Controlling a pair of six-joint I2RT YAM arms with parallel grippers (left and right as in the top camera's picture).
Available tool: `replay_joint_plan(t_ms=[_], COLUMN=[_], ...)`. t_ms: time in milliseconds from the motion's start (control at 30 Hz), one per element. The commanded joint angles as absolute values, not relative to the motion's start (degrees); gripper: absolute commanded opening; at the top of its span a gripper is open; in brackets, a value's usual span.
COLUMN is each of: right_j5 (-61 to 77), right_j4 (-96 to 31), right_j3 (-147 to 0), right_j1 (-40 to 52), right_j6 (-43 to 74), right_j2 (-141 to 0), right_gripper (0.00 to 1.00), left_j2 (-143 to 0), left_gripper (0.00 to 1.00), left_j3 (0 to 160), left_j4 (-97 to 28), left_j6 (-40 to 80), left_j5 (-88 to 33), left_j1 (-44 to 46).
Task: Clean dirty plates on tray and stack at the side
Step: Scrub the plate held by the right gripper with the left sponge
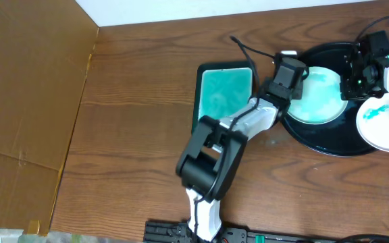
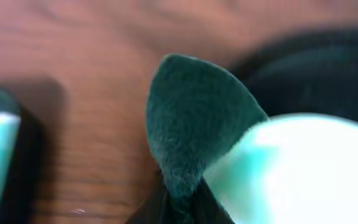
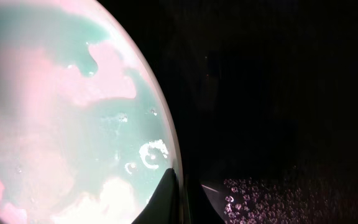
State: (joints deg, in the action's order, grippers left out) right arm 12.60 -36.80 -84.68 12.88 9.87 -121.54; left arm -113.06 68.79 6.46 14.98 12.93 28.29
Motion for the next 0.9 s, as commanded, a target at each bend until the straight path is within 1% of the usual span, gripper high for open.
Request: replay_joint_plan(t_ms=[0,67,167,233,433,533,567,633,867], right_j5=[9.67,9.67,9.67,9.67,9.67,9.67,9.67,9.67,9.67], right_j4=[-37.89,-37.69,-37.58,-37.58,-37.74,-38.24,-38.54,-38.63,-38.7], right_j3=[-84.62,-84.62,-84.62,-84.62,-84.62,-84.62,-84.62,-84.62,-84.62], right_j1=[12.84,12.84,12.84,12.84,12.84,12.84,12.84,12.84,12.8], right_j6=[9.56,9.56,9.56,9.56,9.56,9.56,9.56,9.54,9.56], right_j2=[-121.1,-121.1,-121.1,-121.1,-121.1,-121.1,-121.1,-121.1,-121.1], right_gripper=[0.01,0.01,0.01,0.01,0.01,0.01,0.01,0.01,0.01], left_j2=[-107.59,-107.63,-108.81,-110.32,-116.6,-117.67,-117.64,-117.4,-114.19], left_gripper=[0.07,0.07,0.07,0.07,0.07,0.07,0.07,0.07,0.07], left_j3=[68.58,68.58,68.58,68.58,68.58,68.58,68.58,68.58,68.58], left_j4=[6.96,6.81,5.54,4.82,4.29,1.67,-0.47,-2.39,-5.76], left_j6=[15.79,18.22,22.5,24.6,23.9,23.62,23.38,20.95,18.0], left_j5=[8.45,-2.46,-11.22,-13.52,-12.34,-7.51,-2.13,3.2,17.45], left_j1=[27.81,27.79,28.12,28.77,30.02,29.8,29.82,29.8,29.8])
